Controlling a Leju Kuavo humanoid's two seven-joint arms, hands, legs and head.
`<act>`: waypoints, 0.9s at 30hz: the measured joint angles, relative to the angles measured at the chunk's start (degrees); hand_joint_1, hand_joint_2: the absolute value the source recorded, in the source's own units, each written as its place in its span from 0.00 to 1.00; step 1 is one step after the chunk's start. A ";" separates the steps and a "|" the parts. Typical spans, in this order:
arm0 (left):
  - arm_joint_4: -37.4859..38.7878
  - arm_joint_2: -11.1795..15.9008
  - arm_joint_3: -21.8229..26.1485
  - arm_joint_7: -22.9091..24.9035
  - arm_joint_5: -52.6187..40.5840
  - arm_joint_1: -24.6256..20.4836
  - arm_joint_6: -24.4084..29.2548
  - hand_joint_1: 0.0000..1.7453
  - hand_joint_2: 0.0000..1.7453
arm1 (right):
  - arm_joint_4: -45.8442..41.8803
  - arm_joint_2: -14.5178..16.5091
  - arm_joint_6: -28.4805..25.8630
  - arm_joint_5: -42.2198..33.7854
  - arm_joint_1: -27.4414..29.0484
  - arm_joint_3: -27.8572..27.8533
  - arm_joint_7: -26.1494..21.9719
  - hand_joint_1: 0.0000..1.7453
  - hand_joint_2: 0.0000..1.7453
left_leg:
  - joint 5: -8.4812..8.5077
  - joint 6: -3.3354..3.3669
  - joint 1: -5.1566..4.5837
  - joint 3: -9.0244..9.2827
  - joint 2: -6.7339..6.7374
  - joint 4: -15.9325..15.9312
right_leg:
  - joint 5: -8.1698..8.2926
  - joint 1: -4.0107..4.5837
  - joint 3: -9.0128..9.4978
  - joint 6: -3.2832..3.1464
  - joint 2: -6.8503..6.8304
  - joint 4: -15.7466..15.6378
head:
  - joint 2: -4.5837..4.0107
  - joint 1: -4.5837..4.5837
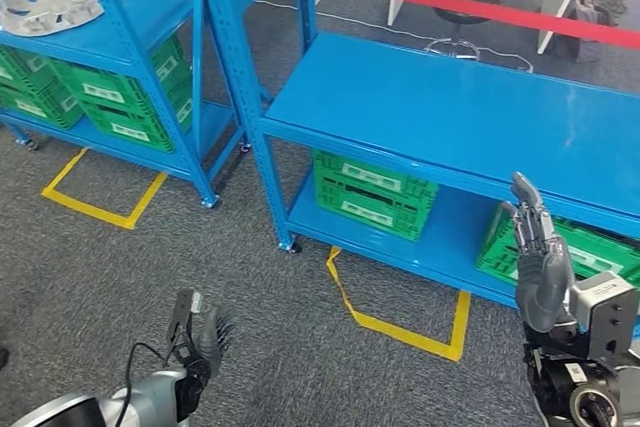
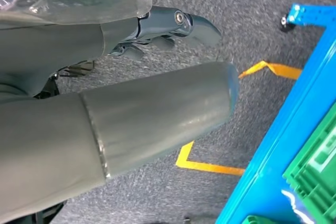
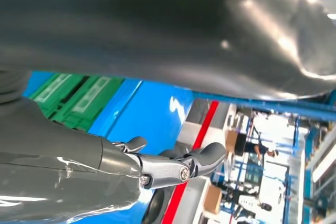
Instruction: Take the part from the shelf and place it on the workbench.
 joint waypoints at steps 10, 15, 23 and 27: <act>0.01 -0.10 0.00 0.16 -0.25 0.15 0.00 0.00 0.00 | 0.10 0.15 0.00 0.19 -0.06 0.03 0.15 0.00 0.00 | -8.13 -1.43 0.56 -8.76 -4.28 18.63 | 1.00 0.20 -0.35 -2.56 5.65 -0.59 | 0.00 -1.16; 0.01 0.08 0.00 0.31 -0.40 -0.49 0.00 0.00 0.00 | 0.17 0.30 -0.19 0.48 -0.07 0.00 0.14 0.00 0.00 | 0.03 -0.06 0.22 -1.20 -5.76 1.68 | 1.17 0.37 -0.49 -2.11 7.81 -0.46 | 0.00 -1.44; 0.01 -0.01 0.00 0.56 -0.40 -0.64 -0.01 0.00 0.00 | 0.31 0.33 -0.49 1.03 -0.05 -0.04 0.05 0.00 0.00 | 0.32 -0.10 -0.09 -0.72 -6.09 0.14 | 0.94 0.26 -0.43 -1.86 7.64 -0.64 | 0.00 -0.73; 0.01 -0.01 0.00 0.61 -0.34 -0.56 -0.03 0.00 0.00 | 0.31 0.34 -0.38 0.97 -0.05 -0.06 0.04 0.00 0.00 | 0.23 0.15 -0.14 -0.73 -6.11 0.18 | 0.95 0.21 -0.32 -1.59 7.62 -0.81 | 0.00 -0.70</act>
